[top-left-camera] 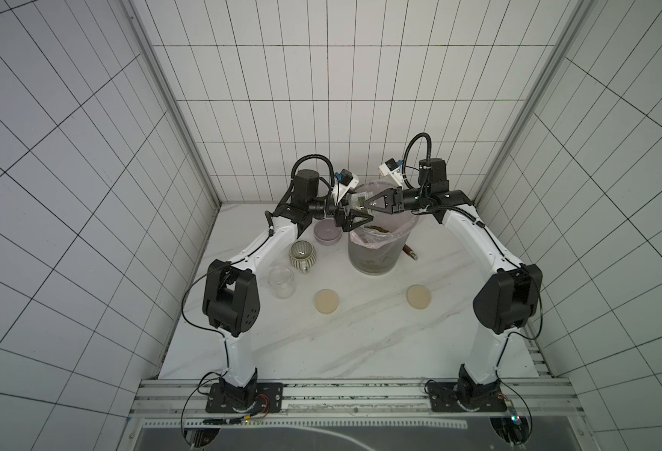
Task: Empty moldy mung beans from jars
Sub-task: Pour the moldy mung beans from the jar into the trash bin.
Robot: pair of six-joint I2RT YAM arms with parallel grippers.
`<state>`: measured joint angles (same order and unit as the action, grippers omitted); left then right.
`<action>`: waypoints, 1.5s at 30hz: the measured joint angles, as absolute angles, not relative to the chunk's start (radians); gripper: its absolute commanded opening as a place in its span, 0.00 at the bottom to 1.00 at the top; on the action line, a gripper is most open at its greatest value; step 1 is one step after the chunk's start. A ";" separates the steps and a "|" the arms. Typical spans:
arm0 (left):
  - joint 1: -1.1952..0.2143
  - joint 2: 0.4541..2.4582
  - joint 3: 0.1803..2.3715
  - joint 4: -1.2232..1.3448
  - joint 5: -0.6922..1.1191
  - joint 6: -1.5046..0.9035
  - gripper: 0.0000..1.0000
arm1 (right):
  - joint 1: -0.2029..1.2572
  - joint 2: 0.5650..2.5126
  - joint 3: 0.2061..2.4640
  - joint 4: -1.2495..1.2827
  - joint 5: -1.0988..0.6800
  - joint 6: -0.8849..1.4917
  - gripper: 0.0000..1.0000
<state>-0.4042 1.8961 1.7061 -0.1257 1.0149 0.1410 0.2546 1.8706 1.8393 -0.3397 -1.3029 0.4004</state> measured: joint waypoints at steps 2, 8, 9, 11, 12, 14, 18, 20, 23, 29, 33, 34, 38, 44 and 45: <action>-0.403 1.889 1.703 -0.113 1.002 0.134 0.98 | 0.243 1.852 1.794 -0.274 -1.299 0.461 0.00; -0.399 1.857 1.694 -0.078 0.990 0.122 0.98 | 0.189 1.786 1.571 0.099 -1.266 0.761 0.00; -0.399 1.847 1.692 -0.073 0.991 0.119 0.98 | 0.178 1.786 1.539 0.175 -1.259 0.822 0.00; -0.399 1.827 1.687 -0.060 0.991 0.110 0.98 | 0.162 1.787 1.493 0.281 -1.242 0.912 0.00; -0.399 1.821 1.686 -0.055 0.991 0.104 0.98 | 0.156 1.787 1.480 0.319 -1.237 0.946 0.00; -0.399 1.808 1.681 -0.030 0.979 0.073 0.98 | 0.149 1.787 1.466 0.402 -1.229 1.007 0.00; -0.399 1.790 1.665 0.015 0.906 -0.042 0.98 | 0.150 1.787 1.454 0.590 -1.219 1.131 0.00; -0.399 1.784 1.664 0.031 0.832 -0.146 0.98 | 0.150 1.789 1.448 0.716 -1.213 1.218 0.00; -0.399 1.779 1.681 0.016 0.718 -0.311 0.98 | 0.150 1.806 1.448 0.926 -1.194 1.351 0.00; -0.401 1.800 1.800 -0.068 0.583 -0.729 0.97 | 0.150 1.871 1.449 1.159 -1.160 1.496 0.00; -0.430 1.800 1.804 -0.111 0.501 -0.927 0.97 | 0.150 1.888 1.448 1.185 -1.148 1.508 0.00; -0.441 1.800 1.804 -0.133 0.482 -0.977 0.97 | 0.150 1.888 1.448 1.191 -1.142 1.507 0.00; -0.473 1.800 1.804 -0.202 0.445 -1.153 0.97 | 0.151 1.888 1.443 1.219 -1.116 1.482 0.00; -0.488 1.806 1.814 -0.251 0.434 -1.348 0.97 | 0.153 1.882 1.415 1.197 -1.089 1.404 0.00; -0.489 1.811 1.822 -0.250 0.430 -1.373 0.97 | 0.155 1.879 1.410 1.187 -1.085 1.392 0.00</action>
<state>-0.4892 1.8111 1.8221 -0.2501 0.4301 -1.3727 0.1555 1.8786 1.4101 1.1870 -1.0847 1.3918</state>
